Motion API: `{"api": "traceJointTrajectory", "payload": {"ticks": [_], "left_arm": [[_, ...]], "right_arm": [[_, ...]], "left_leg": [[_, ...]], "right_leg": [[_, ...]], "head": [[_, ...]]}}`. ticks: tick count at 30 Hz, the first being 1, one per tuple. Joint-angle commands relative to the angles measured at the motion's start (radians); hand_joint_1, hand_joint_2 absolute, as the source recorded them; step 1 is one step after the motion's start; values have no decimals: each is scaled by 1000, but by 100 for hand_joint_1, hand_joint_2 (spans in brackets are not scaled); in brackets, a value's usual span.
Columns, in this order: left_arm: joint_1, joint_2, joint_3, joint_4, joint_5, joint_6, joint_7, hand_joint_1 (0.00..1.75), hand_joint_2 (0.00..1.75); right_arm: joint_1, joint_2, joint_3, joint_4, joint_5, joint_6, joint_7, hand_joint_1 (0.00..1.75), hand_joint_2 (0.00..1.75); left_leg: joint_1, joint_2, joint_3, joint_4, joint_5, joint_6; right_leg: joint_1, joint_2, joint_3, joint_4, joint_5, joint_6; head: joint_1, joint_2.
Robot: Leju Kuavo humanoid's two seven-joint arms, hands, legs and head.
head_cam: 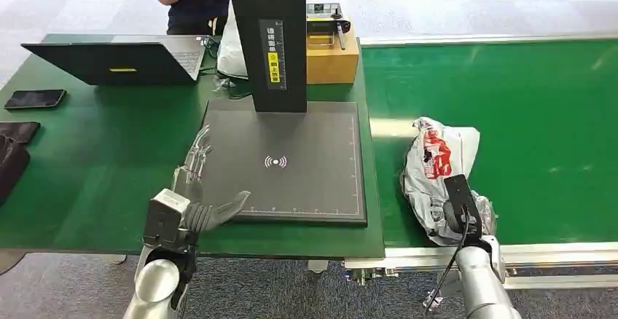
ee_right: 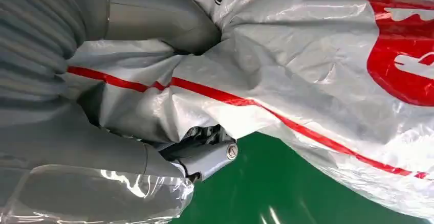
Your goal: Moved the parcel from conveyor to table for the left to box.
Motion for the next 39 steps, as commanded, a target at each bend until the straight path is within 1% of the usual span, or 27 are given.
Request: {"api": "traceJointTrajectory", "payload": {"ticks": [1, 2, 3, 5, 6, 7, 8, 10, 12, 13, 14, 16, 19, 20, 22, 23, 24, 32, 39], "left_arm": [[-6, -9, 12, 20, -8, -5, -6, 0, 175], [-10, -9, 12, 27, -9, -2, -10, 0, 175], [-11, -8, 12, 30, -9, 1, -14, 0, 175], [-14, -6, 13, 34, -8, 6, -20, 0, 175], [-15, -5, 14, 36, -7, 7, -21, 0, 175], [-19, -5, 15, 41, -6, 8, -23, 0, 175], [-22, -6, 16, 45, -6, 9, -25, 0, 175], [-25, -6, 16, 49, -6, 9, -28, 0, 175], [-33, -4, 14, 60, -2, 10, -35, 0, 175], [-33, -4, 14, 60, -2, 10, -35, 0, 175], [-36, -4, 14, 65, 0, 13, -39, 0, 175], [-34, -2, 13, 63, 1, 15, -41, 0, 175], [-31, 1, 13, 60, 5, 20, -45, 0, 175], [-31, 1, 12, 60, 6, 21, -46, 0, 175], [-30, 1, 10, 59, 7, 21, -46, 0, 175], [-32, 2, 10, 57, 9, 22, -47, 0, 175], [-36, 4, 8, 51, 8, 22, -47, 0, 175], [-35, 14, -6, 35, 17, 11, -39, 0, 175], [-59, 23, -29, 74, 29, 6, -42, 0, 175]], "right_arm": [[147, 111, 108, -494, -11, -63, -43, 173, 175], [169, 118, 128, -549, -13, -73, -54, 169, 175], [183, 121, 145, -589, -14, -79, -59, 171, 175], [199, 128, 176, -647, -18, -95, -75, 173, 175], [203, 129, 187, -662, -19, -105, -80, 169, 175], [210, 129, 205, -689, -18, -113, -84, 169, 175], [217, 130, 222, -714, -15, -132, -95, 169, 175], [226, 129, 244, -737, -11, -139, -103, 169, 175], [236, 113, 299, -770, -14, -137, -151, 169, 175], [236, 113, 299, -770, -14, -137, -151, 166, 175], [235, 108, 331, -780, -11, -122, -166, 166, 175], [226, 110, 350, -779, -2, -114, -164, 169, 175], [194, 108, 395, -746, 7, -83, -161, 169, 175], [176, 101, 421, -722, 19, -66, -160, 166, 175], [160, 106, 432, -701, 20, -63, -158, 169, 175], [150, 96, 448, -684, 23, -55, -161, 166, 175], [137, 84, 472, -663, 10, -28, -163, 168, 175], [93, 43, 580, -524, -4, 9, -162, 168, 175], [24, 17, 682, -368, -12, 54, -171, 168, 175]], "left_leg": [[0, 1, 1, -1, -1, -3], [0, 1, 2, -2, -1, -4], [0, 1, 3, -2, -1, -5], [0, -3, 0, -1, 0, -3], [0, -2, 1, -1, -1, -4], [0, -2, -1, -1, 0, -2], [0, -1, 0, -1, -1, -3], [0, 0, 2, -2, -1, -5], [0, -2, 1, -1, -1, -4], [0, -2, -1, -1, -1, -3], [0, -1, 0, -1, -1, -4], [0, 0, 0, -1, -1, -3], [0, 0, 0, -1, 0, -3], [0, 0, 1, -2, -1, -4], [0, 3, 1, -2, 0, -4], [0, 2, 1, -2, 0, -3], [0, 3, 1, -2, 0, -4], [1, 1, 2, -2, 0, -3], [1, 1, 2, -3, 0, -4]], "right_leg": [[-1, 2, 0, 0, -1, 1], [0, 2, 1, -1, -1, 2], [0, 2, 2, -1, -1, 2], [-1, -1, 0, 0, -1, 1], [0, 0, 0, 0, -2, 1], [-1, -1, -2, 1, -1, 1], [0, 0, -1, 0, -1, 1], [0, 2, 0, -1, -1, 2], [0, 0, 0, 0, -2, 2], [0, 0, -2, 0, -2, 1], [0, 0, -1, 0, -1, 1], [0, 1, -1, -1, -1, 1], [0, 1, -1, 0, -1, 1], [0, 2, 0, -1, -1, 1], [0, 4, -1, -1, 0, 1], [0, 3, -1, -1, 0, 1], [0, 4, 0, -1, 0, 1], [0, 3, 1, -2, 0, 1], [0, 3, 2, -3, 0, 2]], "head": [[0, 0], [0, 0], [0, 0], [0, 0], [0, 0], [0, 0], [0, 0], [0, 0], [0, 0], [0, 0], [0, 0], [0, 0], [0, 0], [0, 0], [0, 0], [0, 0], [0, 0], [0, 0], [0, 0]]}}
